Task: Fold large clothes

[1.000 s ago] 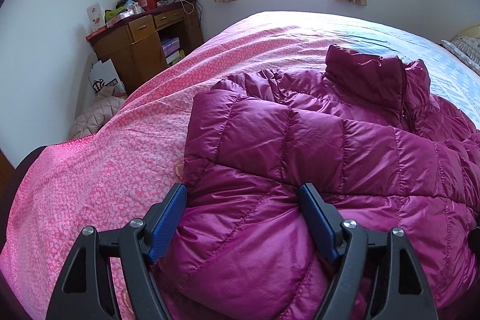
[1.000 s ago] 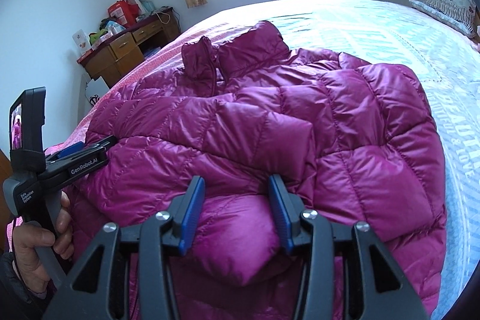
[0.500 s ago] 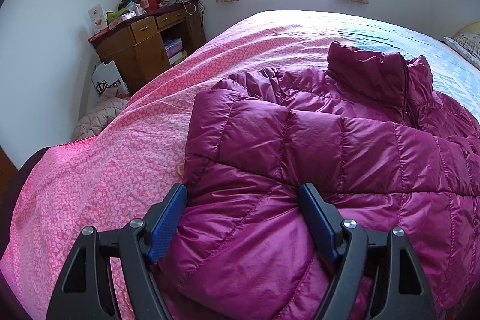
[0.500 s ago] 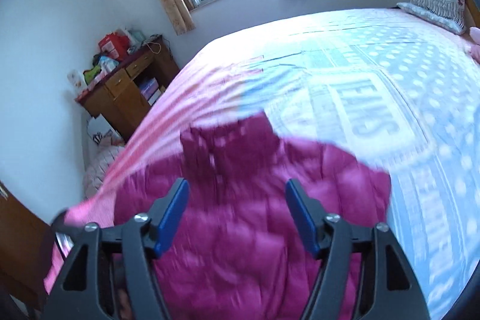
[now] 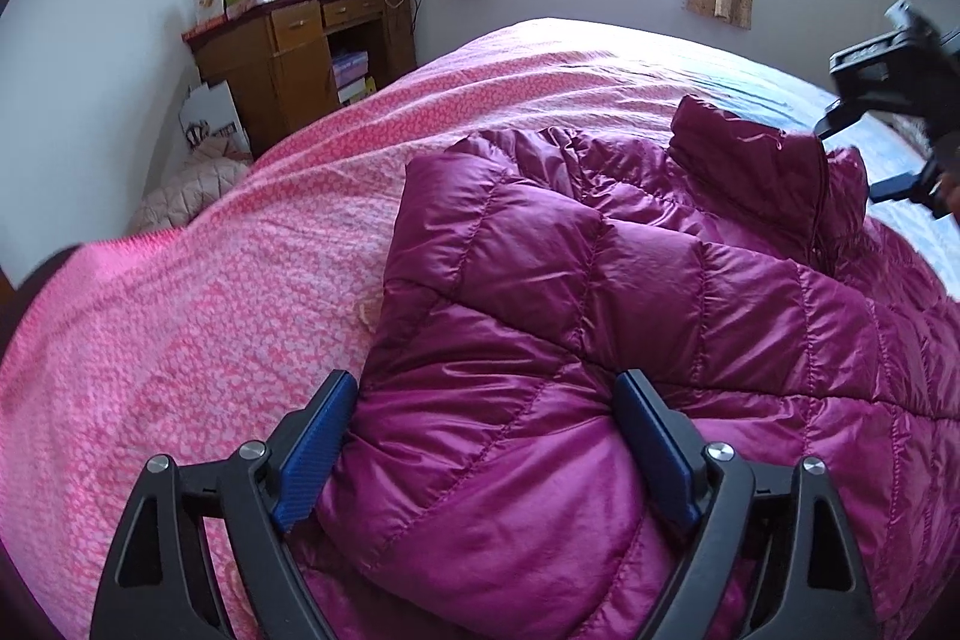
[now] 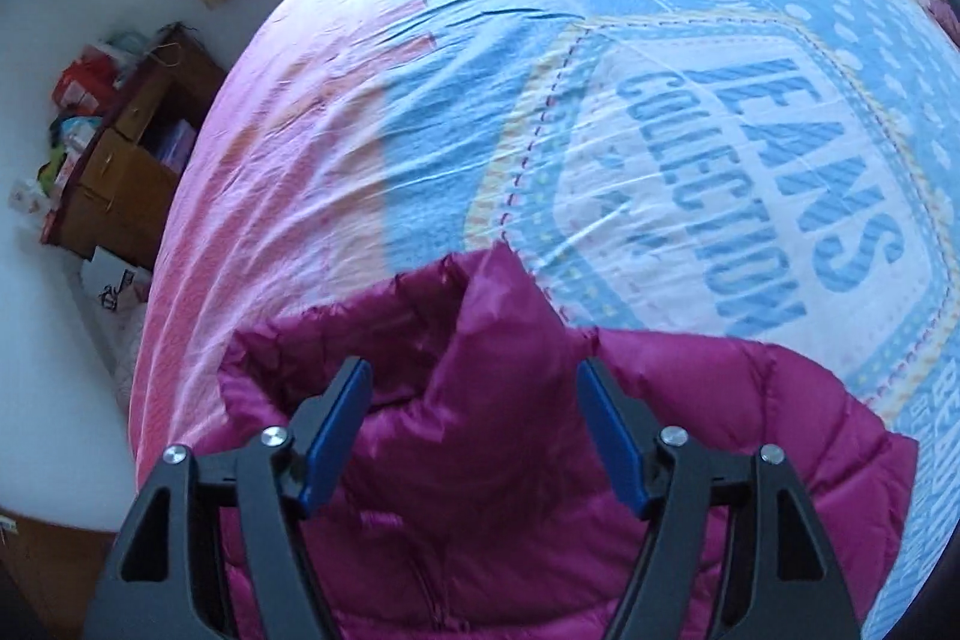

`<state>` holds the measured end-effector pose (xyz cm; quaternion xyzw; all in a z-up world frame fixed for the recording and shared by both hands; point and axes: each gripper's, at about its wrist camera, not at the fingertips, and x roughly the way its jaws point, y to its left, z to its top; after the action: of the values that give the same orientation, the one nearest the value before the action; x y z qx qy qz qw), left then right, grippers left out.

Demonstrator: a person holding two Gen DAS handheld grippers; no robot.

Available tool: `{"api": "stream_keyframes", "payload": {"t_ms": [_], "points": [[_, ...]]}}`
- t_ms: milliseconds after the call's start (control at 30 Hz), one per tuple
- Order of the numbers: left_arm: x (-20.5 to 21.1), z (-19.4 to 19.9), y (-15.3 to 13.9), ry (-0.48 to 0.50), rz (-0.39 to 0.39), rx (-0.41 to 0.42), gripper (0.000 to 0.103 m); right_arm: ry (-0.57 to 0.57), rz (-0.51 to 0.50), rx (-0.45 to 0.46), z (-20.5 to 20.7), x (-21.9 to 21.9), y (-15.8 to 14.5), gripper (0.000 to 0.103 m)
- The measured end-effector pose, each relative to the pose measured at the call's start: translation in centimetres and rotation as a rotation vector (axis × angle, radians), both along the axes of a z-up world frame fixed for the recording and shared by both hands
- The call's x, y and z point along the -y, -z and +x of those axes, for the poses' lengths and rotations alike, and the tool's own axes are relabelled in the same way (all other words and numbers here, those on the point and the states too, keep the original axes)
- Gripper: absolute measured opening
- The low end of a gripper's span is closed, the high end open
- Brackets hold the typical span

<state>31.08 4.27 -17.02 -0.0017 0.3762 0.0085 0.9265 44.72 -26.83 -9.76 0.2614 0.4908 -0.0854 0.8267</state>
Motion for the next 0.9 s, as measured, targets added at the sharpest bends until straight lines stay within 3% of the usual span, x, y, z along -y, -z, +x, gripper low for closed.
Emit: {"api": "stream_keyframes", "payload": {"t_ms": [167,200,267,367,633,767,900], "points": [[-0.8,0.3,0.2,-0.006,-0.058,-0.015,0.091,-0.043,-0.091,-0.11,1.9,-1.1,1.4,0.074],[-0.7,0.2,0.1,-0.006,-0.054,-0.014,0.091,-0.058,-0.13,-0.12,1.7,-1.3,1.3,0.068],[-0.7,0.2,0.1,-0.006,-0.054,-0.014,0.091,-0.088,-0.168,-0.107,0.9,-1.5,0.9,0.029],[-0.7,0.2,0.1,-0.005,-0.059,-0.014,0.091,-0.134,-0.18,-0.094,-1.1,-0.8,0.2,0.019],[-0.9,0.0,0.2,-0.002,-0.069,-0.015,0.091,-0.193,-0.164,-0.012,-7.5,1.8,-2.0,0.014],[-1.0,0.0,0.2,-0.001,-0.073,-0.016,0.091,-0.15,-0.093,0.033,-10.0,3.8,0.5,0.015],[-1.2,0.1,0.2,0.002,-0.076,-0.021,0.091,-0.086,0.066,0.177,-11.9,5.5,4.9,0.018]]}}
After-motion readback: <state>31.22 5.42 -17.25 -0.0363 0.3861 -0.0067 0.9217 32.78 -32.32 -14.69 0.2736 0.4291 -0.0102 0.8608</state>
